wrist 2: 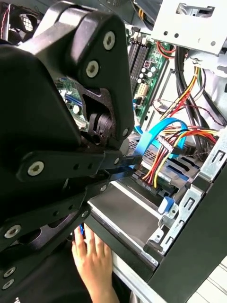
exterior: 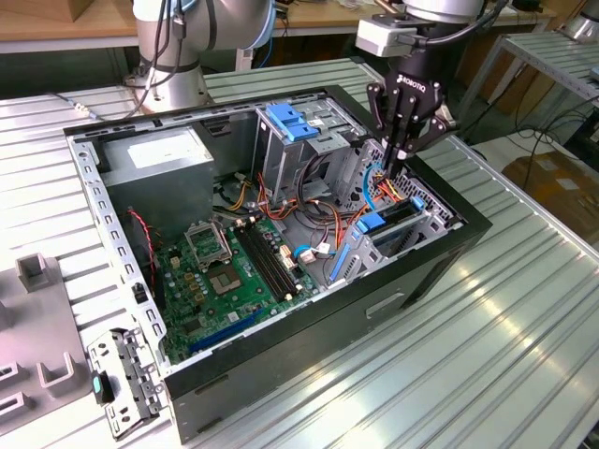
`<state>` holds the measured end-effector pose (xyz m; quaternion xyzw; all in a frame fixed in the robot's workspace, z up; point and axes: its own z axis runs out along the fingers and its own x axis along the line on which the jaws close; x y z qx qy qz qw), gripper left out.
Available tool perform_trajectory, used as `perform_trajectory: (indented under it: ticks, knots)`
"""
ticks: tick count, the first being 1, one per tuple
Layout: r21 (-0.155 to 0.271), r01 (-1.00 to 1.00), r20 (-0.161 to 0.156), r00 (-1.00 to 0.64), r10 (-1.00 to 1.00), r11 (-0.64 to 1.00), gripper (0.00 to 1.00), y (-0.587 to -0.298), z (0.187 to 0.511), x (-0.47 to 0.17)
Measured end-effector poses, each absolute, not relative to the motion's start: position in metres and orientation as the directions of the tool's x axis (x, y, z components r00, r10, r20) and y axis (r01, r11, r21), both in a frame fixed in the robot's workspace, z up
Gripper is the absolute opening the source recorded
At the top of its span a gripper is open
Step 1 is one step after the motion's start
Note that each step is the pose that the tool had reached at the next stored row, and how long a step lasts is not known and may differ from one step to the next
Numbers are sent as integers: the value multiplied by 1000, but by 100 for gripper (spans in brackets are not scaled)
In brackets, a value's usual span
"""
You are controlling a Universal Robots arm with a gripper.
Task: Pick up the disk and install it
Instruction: 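Insert the second disk wire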
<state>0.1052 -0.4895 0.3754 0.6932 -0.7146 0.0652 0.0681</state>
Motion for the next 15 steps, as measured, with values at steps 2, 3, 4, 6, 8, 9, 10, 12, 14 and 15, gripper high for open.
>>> perform_trajectory:
  ticks: [2, 3, 4, 6, 8, 9, 10, 12, 14, 15]
  knots:
    - [-1, -1000, 175, -29, -984, 29, 16, -493, 375, 104]
    - [-3, -1000, 166, -28, -986, 28, 16, -494, 374, 103]
    - [-5, -1000, 159, -27, -987, 26, 16, -495, 374, 102]
    - [-11, -1000, 153, -26, -988, 24, 16, -496, 373, 100]
    - [-32, -999, 149, -27, -989, 22, 16, -497, 373, 97]
    - [-46, -999, 147, -28, -989, 22, 16, -497, 372, 95]
    - [-60, -998, 146, -30, -989, 21, 16, -497, 372, 94]
    - [-80, -997, 145, -32, -989, 20, 16, -498, 371, 92]
    - [-98, -995, 143, -34, -989, 20, 16, -498, 371, 90]
    - [-113, -993, 142, -35, -989, 19, 16, -498, 370, 88]
